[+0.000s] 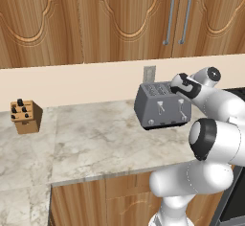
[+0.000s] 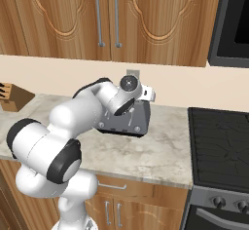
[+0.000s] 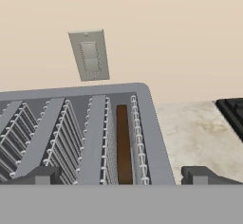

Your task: Start the toaster. Once the lever pops up, take the bread to the plate on the dining counter.

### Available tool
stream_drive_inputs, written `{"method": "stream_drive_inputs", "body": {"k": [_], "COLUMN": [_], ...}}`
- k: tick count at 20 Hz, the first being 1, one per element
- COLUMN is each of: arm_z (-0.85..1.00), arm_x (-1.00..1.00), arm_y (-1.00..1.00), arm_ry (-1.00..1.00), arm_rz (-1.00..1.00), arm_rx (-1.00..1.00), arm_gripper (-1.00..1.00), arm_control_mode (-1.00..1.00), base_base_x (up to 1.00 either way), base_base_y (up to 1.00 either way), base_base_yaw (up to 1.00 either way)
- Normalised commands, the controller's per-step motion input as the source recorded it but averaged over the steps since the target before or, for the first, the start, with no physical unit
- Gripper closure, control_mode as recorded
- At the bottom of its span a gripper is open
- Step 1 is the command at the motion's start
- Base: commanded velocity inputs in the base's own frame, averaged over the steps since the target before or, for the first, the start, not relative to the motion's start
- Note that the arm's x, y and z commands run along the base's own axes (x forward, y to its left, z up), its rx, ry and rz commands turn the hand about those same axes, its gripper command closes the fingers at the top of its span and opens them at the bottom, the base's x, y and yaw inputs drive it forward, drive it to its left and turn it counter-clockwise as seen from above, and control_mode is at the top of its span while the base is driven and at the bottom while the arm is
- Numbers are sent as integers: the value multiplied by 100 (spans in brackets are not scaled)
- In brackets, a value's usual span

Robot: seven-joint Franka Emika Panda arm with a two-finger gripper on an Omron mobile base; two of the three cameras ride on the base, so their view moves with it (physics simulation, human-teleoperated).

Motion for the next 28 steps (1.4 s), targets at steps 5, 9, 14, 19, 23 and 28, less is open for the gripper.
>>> {"method": "stream_drive_inputs", "body": {"k": [5,9,14,19,23,28], "arm_z": [0,0,0,0,0,0], "arm_x": [0,0,0,0,0,0], "arm_y": [0,0,0,0,0,0], "arm_ry": [0,0,0,0,0,0], "arm_rz": [0,0,0,0,0,0], "arm_rx": [0,0,0,0,0,0], "arm_gripper": [-100,-100,-100,-100,-100,-100], "arm_control_mode": [-100,-100,-100,-100,-100,-100], "base_base_x": [0,0,0,0,0,0], "base_base_y": [0,0,0,0,0,0], "base_base_yaw": [0,0,0,0,0,0]}}
